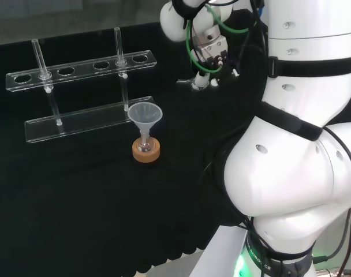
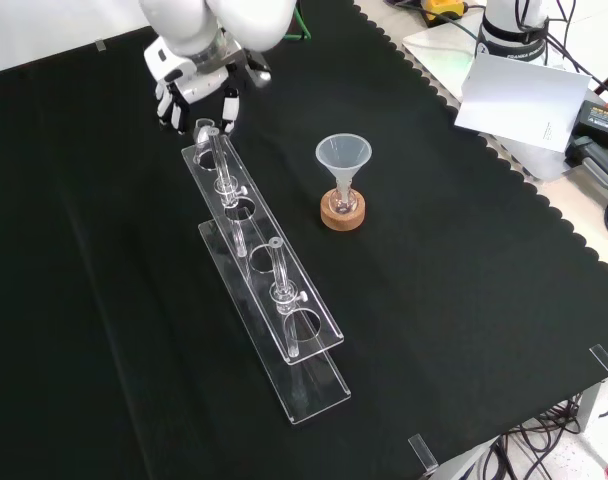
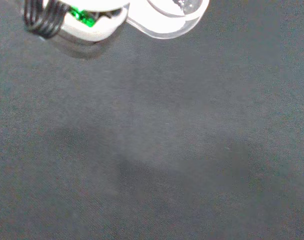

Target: Pick up the weighing funnel.

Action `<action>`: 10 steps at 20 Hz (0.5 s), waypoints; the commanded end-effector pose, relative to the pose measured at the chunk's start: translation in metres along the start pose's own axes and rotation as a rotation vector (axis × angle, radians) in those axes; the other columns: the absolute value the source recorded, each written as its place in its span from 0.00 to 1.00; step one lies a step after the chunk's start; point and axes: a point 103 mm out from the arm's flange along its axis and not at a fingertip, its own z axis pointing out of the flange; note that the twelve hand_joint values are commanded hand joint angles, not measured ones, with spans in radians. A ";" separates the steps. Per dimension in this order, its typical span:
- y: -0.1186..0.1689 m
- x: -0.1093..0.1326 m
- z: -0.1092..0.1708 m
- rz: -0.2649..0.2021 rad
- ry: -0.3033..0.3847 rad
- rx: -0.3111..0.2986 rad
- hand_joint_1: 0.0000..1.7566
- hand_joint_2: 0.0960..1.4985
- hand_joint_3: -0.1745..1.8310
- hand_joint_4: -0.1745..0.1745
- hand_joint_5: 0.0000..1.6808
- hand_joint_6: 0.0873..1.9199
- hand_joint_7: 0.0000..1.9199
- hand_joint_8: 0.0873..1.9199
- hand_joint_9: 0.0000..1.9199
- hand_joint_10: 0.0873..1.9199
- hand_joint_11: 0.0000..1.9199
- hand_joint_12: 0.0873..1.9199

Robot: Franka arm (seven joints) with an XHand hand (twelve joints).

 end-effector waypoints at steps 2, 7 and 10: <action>-0.039 -0.029 -0.016 0.025 -0.021 0.017 0.64 0.44 0.36 1.00 0.76 0.29 0.35 0.30 0.51 0.15 0.41 0.54; -0.061 -0.030 -0.031 0.026 -0.041 0.009 0.64 0.44 0.36 1.00 0.76 0.29 0.35 0.30 0.51 0.15 0.41 0.54; -0.076 -0.029 -0.041 0.029 -0.043 -0.005 0.64 0.44 0.36 1.00 0.76 0.29 0.35 0.30 0.51 0.15 0.41 0.54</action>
